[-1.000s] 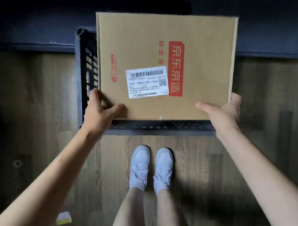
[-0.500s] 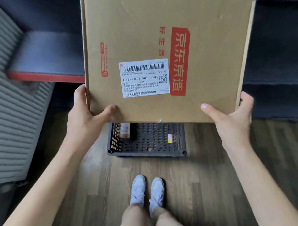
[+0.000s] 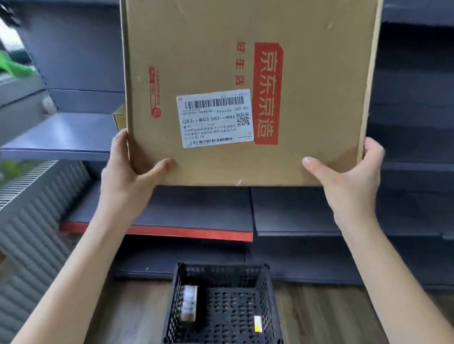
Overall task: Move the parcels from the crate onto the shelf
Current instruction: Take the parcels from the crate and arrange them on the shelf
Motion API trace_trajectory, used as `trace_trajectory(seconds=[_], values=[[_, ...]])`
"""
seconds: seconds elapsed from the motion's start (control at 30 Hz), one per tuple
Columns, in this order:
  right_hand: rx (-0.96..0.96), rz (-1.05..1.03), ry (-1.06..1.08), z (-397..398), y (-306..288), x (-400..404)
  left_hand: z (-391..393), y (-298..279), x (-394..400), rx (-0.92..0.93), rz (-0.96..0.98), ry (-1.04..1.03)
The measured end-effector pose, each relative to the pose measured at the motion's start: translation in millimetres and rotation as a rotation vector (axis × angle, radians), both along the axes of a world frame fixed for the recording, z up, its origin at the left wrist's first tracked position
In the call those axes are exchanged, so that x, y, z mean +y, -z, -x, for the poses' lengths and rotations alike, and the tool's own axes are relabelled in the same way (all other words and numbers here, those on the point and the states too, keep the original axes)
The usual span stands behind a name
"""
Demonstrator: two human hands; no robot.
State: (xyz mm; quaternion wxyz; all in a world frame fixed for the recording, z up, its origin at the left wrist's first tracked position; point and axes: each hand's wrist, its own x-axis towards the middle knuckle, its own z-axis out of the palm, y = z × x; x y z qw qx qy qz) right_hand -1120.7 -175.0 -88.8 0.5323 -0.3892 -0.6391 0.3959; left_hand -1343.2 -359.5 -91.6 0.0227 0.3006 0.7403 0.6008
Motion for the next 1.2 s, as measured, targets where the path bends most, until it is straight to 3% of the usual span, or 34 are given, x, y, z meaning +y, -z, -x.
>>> trace_trajectory(seconds=[0.5, 1.2], values=[[0.093, -0.158, 0.043, -1, -41, 19, 3, -37, 28, 0.044, -0.138, 0.116], [-0.101, -0.011, 0.168, -12, 22, 10, 27, 11, 56, -0.068, 0.049, 0.208]])
